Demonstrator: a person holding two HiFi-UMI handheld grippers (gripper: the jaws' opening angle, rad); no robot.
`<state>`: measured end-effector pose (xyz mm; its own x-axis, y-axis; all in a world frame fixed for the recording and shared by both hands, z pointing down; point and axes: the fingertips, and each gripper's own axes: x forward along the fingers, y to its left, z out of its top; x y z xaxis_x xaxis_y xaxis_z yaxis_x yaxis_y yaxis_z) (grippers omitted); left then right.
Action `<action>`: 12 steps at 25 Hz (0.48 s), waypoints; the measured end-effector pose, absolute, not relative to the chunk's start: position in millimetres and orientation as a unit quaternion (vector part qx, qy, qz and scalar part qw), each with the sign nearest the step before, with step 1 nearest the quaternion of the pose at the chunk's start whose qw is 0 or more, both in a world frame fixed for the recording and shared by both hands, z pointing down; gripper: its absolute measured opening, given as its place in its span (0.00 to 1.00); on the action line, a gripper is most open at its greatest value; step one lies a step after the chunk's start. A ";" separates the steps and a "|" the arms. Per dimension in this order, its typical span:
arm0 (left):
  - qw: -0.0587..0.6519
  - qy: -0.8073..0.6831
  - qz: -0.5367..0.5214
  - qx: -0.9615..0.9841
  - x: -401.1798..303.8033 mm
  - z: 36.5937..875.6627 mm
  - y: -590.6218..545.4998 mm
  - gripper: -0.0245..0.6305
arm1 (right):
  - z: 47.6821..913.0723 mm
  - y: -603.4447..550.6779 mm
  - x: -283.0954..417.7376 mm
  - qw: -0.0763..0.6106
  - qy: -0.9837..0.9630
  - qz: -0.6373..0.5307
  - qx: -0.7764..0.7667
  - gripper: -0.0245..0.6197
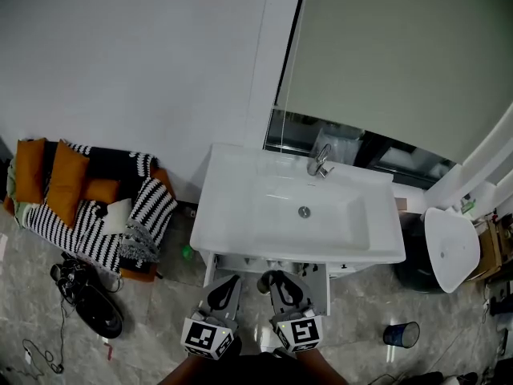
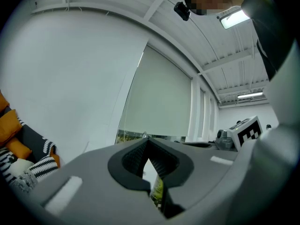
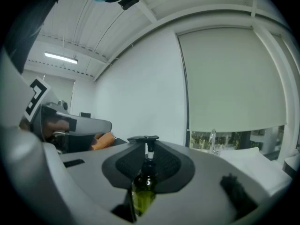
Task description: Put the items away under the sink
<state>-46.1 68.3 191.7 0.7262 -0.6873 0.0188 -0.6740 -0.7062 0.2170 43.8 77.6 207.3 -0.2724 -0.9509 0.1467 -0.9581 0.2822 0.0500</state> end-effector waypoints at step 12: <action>0.094 -0.400 -0.014 0.912 -10.5 203.7 159.1 0.05 | 214.9 159.0 82.9 0.069 -0.810 0.029 0.582 0.15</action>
